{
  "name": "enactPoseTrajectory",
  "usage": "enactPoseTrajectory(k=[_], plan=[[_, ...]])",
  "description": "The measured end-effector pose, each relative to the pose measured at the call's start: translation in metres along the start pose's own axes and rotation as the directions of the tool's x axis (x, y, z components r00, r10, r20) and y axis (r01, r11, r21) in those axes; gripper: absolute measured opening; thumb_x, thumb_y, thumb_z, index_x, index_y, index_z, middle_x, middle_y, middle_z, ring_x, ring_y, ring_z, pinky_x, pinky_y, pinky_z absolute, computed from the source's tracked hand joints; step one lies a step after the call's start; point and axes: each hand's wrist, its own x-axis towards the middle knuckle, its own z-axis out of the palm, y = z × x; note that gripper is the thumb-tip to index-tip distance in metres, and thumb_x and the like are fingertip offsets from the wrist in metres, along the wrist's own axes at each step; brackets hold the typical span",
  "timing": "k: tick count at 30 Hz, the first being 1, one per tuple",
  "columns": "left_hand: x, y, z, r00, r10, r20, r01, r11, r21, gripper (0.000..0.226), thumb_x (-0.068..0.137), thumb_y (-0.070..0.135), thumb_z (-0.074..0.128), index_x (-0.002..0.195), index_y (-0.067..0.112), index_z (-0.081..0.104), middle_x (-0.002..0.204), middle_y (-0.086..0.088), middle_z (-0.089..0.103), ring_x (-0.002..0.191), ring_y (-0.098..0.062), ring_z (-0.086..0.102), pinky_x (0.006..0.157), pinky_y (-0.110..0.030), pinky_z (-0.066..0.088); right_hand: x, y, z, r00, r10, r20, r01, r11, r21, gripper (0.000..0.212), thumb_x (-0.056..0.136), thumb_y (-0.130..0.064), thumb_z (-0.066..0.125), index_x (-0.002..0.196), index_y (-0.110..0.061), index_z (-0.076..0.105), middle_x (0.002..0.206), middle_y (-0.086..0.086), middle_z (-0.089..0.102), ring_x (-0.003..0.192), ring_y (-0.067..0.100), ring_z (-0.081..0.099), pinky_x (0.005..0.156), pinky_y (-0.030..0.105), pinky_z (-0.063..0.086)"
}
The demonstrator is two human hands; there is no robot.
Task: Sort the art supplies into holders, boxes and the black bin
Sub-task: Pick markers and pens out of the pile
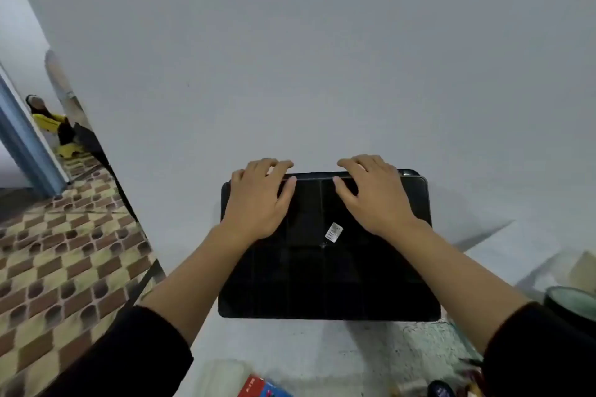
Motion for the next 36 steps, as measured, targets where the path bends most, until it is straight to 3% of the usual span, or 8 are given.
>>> enactPoseTrajectory(k=[4,9,15,18,22,27,33,36], plan=[[0.011,-0.008,0.018,0.980,0.039,0.197,-0.072,0.984,0.161,0.051,0.104,0.057,0.022,0.146,0.035,0.042,0.144,0.006,0.053,0.135,-0.021,0.044,0.110,-0.047,0.026,0.010,0.001,0.003,0.956,0.069,0.286,0.007,0.967,-0.256,0.067,0.093,-0.074,0.031,0.141,-0.031,0.048,0.138,-0.003,0.058,0.130,0.023,0.048,0.107,0.045,0.030],[-0.007,-0.015,0.010,0.989,0.096,0.114,-0.110,0.985,0.132,0.060,0.099,0.061,0.013,0.139,0.038,0.050,0.132,0.010,0.061,0.124,-0.017,0.052,0.105,-0.045,0.030,0.001,-0.002,-0.012,0.957,0.015,0.289,0.063,0.963,-0.261,0.071,0.085,-0.082,0.038,0.134,-0.031,0.052,0.130,-0.006,0.060,0.121,0.020,0.051,0.102,0.043,0.032],[-0.008,0.002,-0.026,0.996,0.071,0.053,-0.073,0.996,0.046,0.048,0.100,0.058,0.028,0.116,0.030,0.064,0.098,0.003,0.057,0.100,-0.024,0.054,0.089,-0.044,0.041,-0.007,-0.011,-0.052,0.928,-0.110,0.356,0.187,0.964,-0.190,0.072,0.072,-0.093,0.040,0.114,-0.036,0.053,0.105,-0.010,0.052,0.103,0.015,0.047,0.092,0.041,0.040],[-0.011,0.006,-0.032,0.992,0.058,0.108,-0.065,0.996,0.063,0.042,0.098,0.060,0.040,0.132,0.040,0.052,0.120,0.002,0.047,0.120,-0.021,0.044,0.099,-0.042,0.032,-0.014,-0.009,-0.067,0.906,-0.081,0.415,0.125,0.989,-0.078,0.077,0.071,-0.096,0.033,0.126,-0.046,0.052,0.129,-0.010,0.046,0.127,0.014,0.036,0.107,0.046,0.031],[-0.021,0.006,-0.033,0.951,0.047,0.305,-0.084,0.990,0.111,0.053,0.101,0.063,0.020,0.153,0.049,0.023,0.160,0.002,0.027,0.149,-0.018,0.020,0.117,-0.052,0.015,-0.020,-0.011,-0.072,0.864,0.042,0.502,-0.008,0.998,-0.069,0.093,0.070,-0.098,0.009,0.149,-0.051,0.026,0.159,0.002,0.029,0.147,0.024,0.023,0.119,0.051,0.014],[-0.037,0.009,-0.041,0.964,0.086,0.253,-0.100,0.994,0.043,0.071,0.085,0.077,0.011,0.145,0.048,0.035,0.127,0.008,0.050,0.127,-0.017,0.043,0.115,-0.045,0.021,-0.030,-0.014,-0.077,0.875,0.015,0.484,0.035,0.995,-0.095,0.103,0.062,-0.103,0.022,0.145,-0.044,0.032,0.133,-0.001,0.050,0.127,0.021,0.042,0.111,0.046,0.026],[-0.054,0.014,-0.039,0.990,0.049,0.132,-0.038,0.995,-0.087,0.059,0.078,0.090,0.038,0.111,0.044,0.054,0.100,0.018,0.050,0.106,-0.005,0.040,0.099,-0.034,0.020,-0.051,-0.019,-0.076,0.921,-0.051,0.387,0.074,0.996,-0.043,0.102,0.049,-0.107,0.036,0.125,-0.039,0.044,0.107,-0.011,0.053,0.102,0.014,0.050,0.100,0.040,0.032],[-0.073,0.015,-0.027,0.996,0.066,0.061,-0.062,0.996,-0.066,0.053,0.077,0.089,0.045,0.099,0.041,0.054,0.095,0.019,0.049,0.102,-0.004,0.040,0.091,-0.032,0.017,-0.068,-0.019,-0.069,0.928,-0.129,0.349,0.185,0.973,-0.134,0.090,0.055,-0.102,0.044,0.113,-0.032,0.048,0.095,-0.011,0.051,0.083,0.014,0.049,0.076,0.033,0.037]])
